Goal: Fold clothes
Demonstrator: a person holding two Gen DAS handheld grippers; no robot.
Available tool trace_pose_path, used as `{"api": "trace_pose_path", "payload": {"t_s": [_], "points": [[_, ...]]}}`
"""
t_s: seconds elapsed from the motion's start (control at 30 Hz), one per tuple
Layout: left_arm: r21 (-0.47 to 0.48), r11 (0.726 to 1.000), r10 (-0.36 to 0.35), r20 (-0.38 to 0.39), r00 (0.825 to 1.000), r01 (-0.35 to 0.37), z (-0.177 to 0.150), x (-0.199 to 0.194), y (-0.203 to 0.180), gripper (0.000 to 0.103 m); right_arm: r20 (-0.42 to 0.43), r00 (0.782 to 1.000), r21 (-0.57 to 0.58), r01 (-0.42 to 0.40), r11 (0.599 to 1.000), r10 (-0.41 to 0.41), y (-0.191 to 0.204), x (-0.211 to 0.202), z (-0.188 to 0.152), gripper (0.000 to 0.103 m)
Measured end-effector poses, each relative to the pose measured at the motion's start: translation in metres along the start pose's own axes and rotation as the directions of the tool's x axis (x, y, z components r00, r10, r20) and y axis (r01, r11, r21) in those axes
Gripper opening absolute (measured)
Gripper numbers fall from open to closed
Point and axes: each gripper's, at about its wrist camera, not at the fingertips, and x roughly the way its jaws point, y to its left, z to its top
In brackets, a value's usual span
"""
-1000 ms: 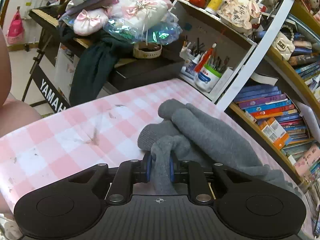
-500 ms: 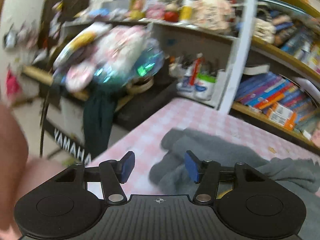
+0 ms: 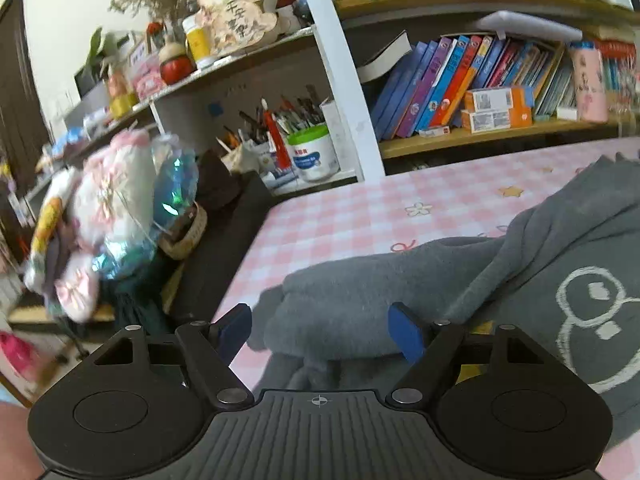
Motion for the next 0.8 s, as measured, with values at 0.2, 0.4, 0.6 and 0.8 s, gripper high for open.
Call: {"api": "trace_pose_path", "payload": {"t_s": [0.2, 0.4, 0.6, 0.8], "points": [[0.177, 0.983, -0.044, 0.006, 0.999, 0.042, 0.007, -0.005, -0.027, 0.077, -0.041, 0.999, 0.058, -0.01, 0.998, 0.013, -0.012, 0.063, 0.036, 0.076], [0.358, 0.929, -0.09, -0.011, 0.996, 0.088, 0.01, 0.001, -0.06, 0.077, -0.087, 0.996, 0.039, 0.029, 0.999, -0.026, -0.016, 0.091, 0.041, 0.069], [0.438, 0.894, -0.056, -0.098, 0.994, 0.094, 0.011, 0.028, -0.076, 0.042, -0.107, 0.993, 0.076, -0.036, 0.996, 0.044, -0.022, 0.088, 0.033, 0.044], [0.337, 0.938, -0.064, -0.041, 0.997, 0.074, 0.057, 0.057, -0.057, 0.015, -0.126, 0.991, 0.046, -0.045, 0.998, 0.051, -0.023, 0.066, 0.029, 0.012]]}}
